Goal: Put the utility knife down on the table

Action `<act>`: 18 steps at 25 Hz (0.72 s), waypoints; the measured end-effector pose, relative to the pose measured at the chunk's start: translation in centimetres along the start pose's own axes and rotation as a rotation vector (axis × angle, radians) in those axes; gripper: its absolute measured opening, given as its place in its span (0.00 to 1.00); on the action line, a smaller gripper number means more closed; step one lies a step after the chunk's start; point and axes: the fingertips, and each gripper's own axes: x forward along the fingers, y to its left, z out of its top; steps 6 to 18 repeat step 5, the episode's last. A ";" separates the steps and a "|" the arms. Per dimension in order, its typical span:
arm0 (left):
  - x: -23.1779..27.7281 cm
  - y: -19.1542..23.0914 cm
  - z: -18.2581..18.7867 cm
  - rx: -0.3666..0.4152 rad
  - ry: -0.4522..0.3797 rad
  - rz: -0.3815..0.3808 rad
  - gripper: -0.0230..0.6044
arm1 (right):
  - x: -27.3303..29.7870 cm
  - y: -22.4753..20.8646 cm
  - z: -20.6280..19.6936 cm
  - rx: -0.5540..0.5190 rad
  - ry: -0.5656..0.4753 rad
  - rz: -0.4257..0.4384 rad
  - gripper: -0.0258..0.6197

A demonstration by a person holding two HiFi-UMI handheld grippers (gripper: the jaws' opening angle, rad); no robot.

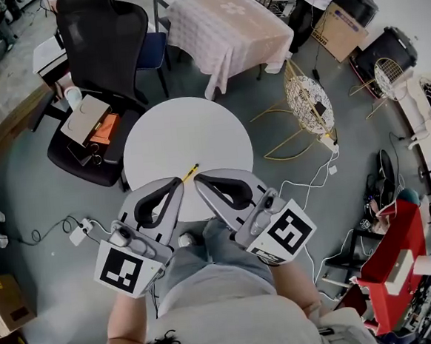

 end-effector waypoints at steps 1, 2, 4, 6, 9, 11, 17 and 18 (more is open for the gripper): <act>0.1 0.1 0.0 0.001 -0.003 0.001 0.05 | 0.0 -0.1 0.0 0.000 0.000 0.000 0.05; 0.2 0.1 0.0 0.002 -0.004 0.002 0.05 | 0.0 -0.2 -0.1 0.001 0.000 -0.001 0.05; 0.2 0.1 -0.1 0.000 -0.002 0.001 0.05 | 0.0 -0.2 -0.2 0.001 0.001 -0.001 0.05; 0.2 0.1 -0.2 -0.001 0.000 0.000 0.05 | 0.0 -0.2 -0.2 0.002 0.001 -0.002 0.05; 0.2 0.1 -0.2 -0.001 0.000 0.000 0.05 | 0.0 -0.2 -0.2 0.002 0.001 -0.002 0.05; 0.2 0.1 -0.2 -0.001 0.000 0.000 0.05 | 0.0 -0.2 -0.2 0.002 0.001 -0.002 0.05; 0.2 0.1 -0.2 -0.001 0.000 0.000 0.05 | 0.0 -0.2 -0.2 0.002 0.001 -0.002 0.05; 0.2 0.1 -0.2 -0.001 0.000 0.000 0.05 | 0.0 -0.2 -0.2 0.002 0.001 -0.002 0.05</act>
